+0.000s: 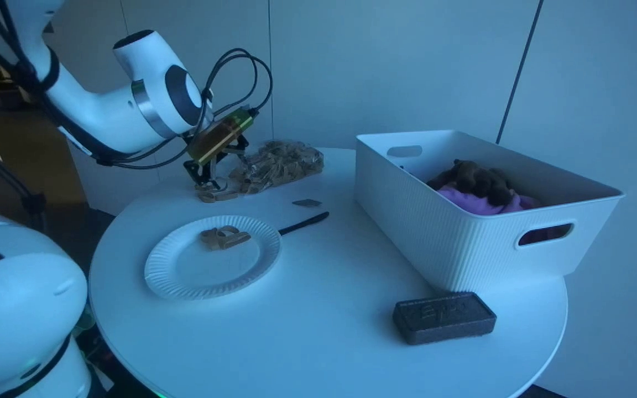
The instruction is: Put the elastic bands on the plate
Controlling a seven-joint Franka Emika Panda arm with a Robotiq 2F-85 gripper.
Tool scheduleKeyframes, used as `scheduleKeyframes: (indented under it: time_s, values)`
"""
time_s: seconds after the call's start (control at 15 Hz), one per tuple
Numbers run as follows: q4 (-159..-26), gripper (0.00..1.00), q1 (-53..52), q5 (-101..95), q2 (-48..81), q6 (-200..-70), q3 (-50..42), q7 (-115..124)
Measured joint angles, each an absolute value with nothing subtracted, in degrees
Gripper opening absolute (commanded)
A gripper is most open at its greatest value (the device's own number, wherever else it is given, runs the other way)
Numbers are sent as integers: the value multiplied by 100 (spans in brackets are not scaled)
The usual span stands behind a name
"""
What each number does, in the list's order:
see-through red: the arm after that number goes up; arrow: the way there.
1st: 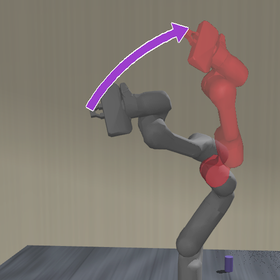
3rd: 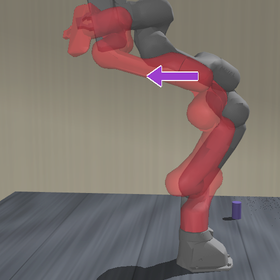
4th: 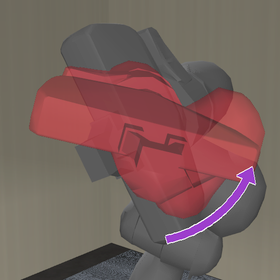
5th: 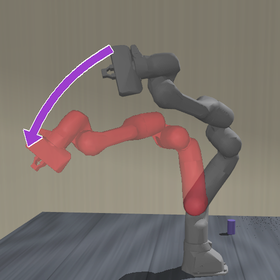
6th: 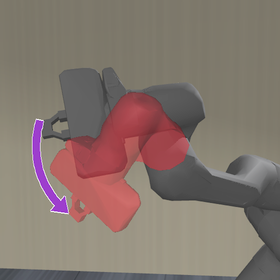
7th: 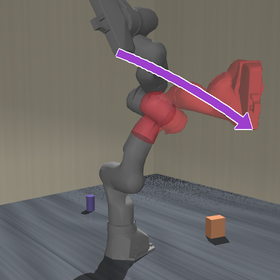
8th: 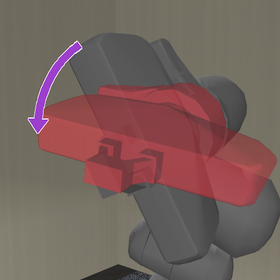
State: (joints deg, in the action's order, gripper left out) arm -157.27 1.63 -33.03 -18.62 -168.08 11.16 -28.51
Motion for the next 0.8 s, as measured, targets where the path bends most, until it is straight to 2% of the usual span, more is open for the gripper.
scheduleKeyframes:
  time_s: [0.2,0.4,0.53,0.8]
  values:
    - [-15574,100,1149,-4365,-1913,-16828,1697,-1780]
    - [-15509,100,1566,-4717,-1851,-16820,2006,-1241]
    - [-15525,100,1529,-4637,-1705,-16836,2017,-1221]
    - [-15767,100,483,-3555,-1289,-17282,1365,-2057]
